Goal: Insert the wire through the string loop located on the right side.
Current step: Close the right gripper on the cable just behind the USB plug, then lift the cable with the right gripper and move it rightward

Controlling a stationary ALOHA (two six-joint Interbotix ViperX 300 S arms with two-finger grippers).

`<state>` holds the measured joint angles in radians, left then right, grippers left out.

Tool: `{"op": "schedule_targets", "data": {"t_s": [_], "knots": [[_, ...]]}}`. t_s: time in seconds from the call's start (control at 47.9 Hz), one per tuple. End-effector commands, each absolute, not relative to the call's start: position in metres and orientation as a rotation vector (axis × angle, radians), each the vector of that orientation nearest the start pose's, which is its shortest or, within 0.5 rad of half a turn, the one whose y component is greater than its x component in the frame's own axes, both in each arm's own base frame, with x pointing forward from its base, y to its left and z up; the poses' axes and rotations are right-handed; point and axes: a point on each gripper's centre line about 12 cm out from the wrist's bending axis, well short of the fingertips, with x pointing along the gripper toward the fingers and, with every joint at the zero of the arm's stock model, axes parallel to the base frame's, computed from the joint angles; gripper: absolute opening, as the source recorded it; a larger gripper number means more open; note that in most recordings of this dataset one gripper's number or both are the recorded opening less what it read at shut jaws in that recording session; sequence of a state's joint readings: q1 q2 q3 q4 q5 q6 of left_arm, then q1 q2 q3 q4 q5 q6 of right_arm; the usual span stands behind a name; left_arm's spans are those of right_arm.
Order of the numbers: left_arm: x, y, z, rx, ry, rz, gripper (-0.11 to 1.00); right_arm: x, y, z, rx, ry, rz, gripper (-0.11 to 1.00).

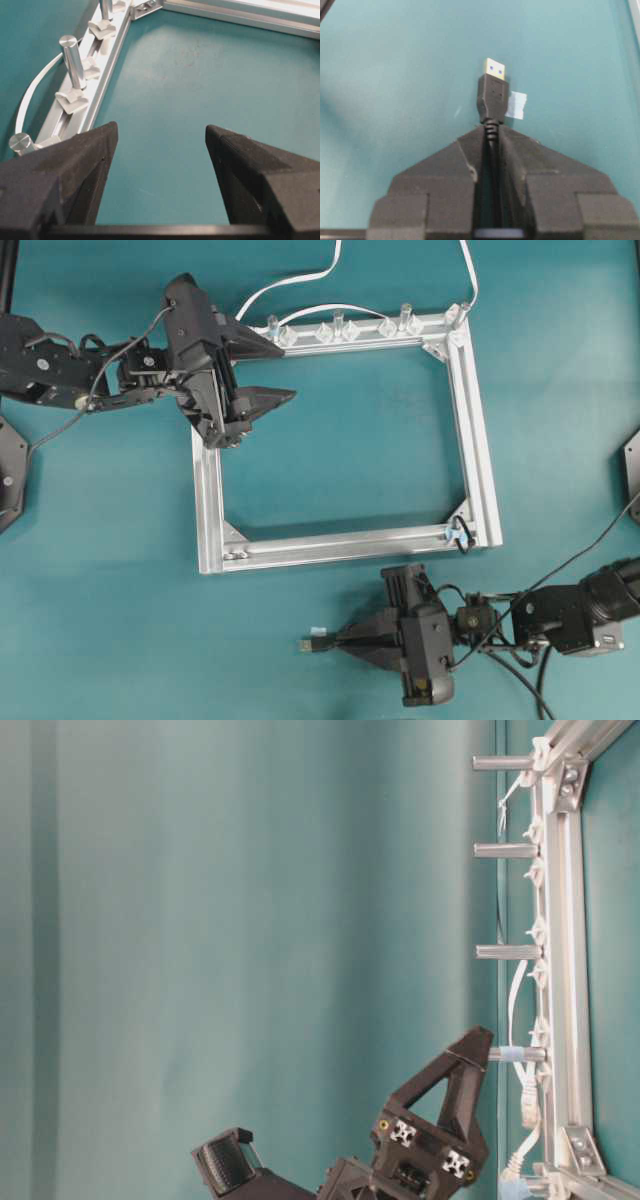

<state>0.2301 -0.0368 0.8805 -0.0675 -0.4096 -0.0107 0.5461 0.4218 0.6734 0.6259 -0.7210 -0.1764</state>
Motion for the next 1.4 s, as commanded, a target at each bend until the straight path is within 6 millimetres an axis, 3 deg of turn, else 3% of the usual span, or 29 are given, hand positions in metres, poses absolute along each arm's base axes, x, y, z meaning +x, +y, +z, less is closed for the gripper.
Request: {"op": "schedule_targets", "data": {"t_s": [0.0,0.689,0.94,1.19,1.378], "knots": [[0.349,0.082,0.17,-0.115,0.378,0.259,0.73,0.377,0.174,0.064,0.106,0.444,0.076,0.11],[0.35,0.078,0.169,-0.114,0.382,0.25,0.72,0.378,0.167,0.066,0.106,0.453,0.065,0.11],[0.35,0.078,0.17,-0.112,0.379,0.25,0.72,0.378,0.153,0.086,0.12,0.438,0.05,0.11],[0.35,0.078,0.17,-0.112,0.379,0.25,0.72,0.378,0.141,0.111,0.012,0.474,0.096,0.11],[0.35,0.078,0.17,-0.112,0.377,0.25,0.72,0.38,0.142,0.115,0.003,0.473,0.104,0.11]]}}
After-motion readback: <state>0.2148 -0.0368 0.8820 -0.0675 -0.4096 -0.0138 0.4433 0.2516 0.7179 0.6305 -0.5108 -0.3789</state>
